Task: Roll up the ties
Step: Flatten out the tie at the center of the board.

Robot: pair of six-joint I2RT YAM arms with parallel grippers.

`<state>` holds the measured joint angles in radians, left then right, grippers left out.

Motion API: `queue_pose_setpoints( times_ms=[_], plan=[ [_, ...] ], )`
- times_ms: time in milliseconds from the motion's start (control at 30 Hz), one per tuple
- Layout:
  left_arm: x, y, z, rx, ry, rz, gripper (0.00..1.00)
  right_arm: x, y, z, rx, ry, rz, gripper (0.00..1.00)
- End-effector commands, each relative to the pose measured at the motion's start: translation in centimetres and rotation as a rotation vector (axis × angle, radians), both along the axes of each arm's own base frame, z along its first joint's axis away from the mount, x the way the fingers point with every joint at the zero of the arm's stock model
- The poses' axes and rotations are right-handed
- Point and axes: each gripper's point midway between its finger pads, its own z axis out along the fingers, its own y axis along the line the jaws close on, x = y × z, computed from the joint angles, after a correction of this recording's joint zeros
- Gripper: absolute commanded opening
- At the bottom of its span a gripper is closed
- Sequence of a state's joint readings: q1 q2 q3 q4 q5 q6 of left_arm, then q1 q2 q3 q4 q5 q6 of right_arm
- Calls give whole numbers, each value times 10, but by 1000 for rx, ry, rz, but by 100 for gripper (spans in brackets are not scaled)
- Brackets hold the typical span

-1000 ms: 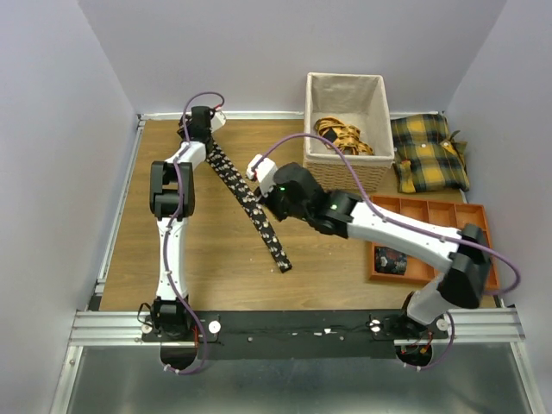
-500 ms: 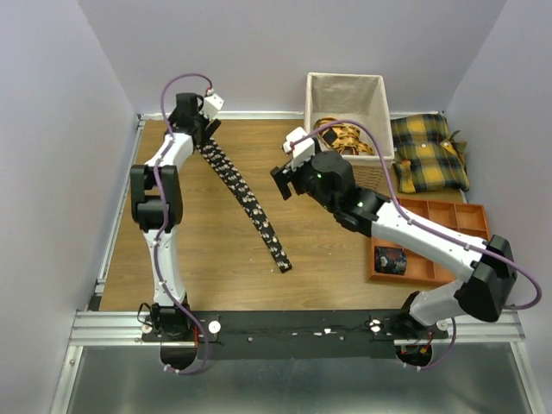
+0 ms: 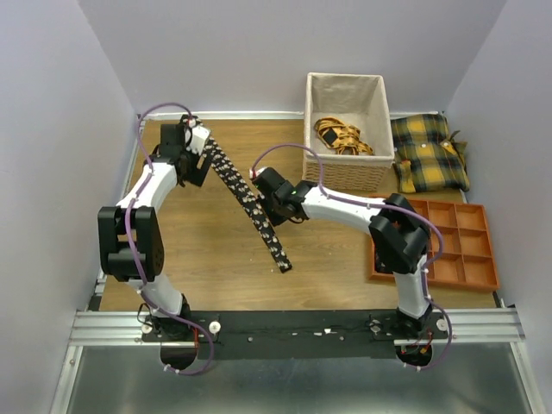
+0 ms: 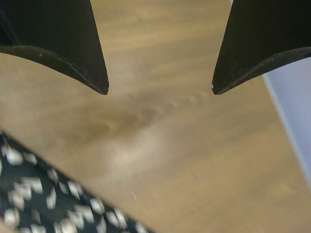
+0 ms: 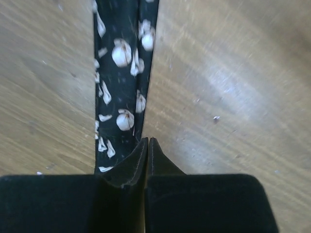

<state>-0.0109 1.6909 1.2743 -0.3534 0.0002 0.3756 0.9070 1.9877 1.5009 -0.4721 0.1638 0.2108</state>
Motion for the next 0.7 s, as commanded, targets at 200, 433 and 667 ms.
queue_pose_setpoints(
  times_ms=[200, 433, 667],
  plan=[
    [-79, -20, -24, -144, 135, 14, 99, 0, 11, -44, -100, 101, -93, 6],
    [-94, -28, -14, -165, 151, -45, 99, -18, 25, -66, -117, 164, -27, 6],
    [-97, -33, -11, -187, 164, -55, 99, -26, 76, -55, 4, 193, 61, 6]
  ],
)
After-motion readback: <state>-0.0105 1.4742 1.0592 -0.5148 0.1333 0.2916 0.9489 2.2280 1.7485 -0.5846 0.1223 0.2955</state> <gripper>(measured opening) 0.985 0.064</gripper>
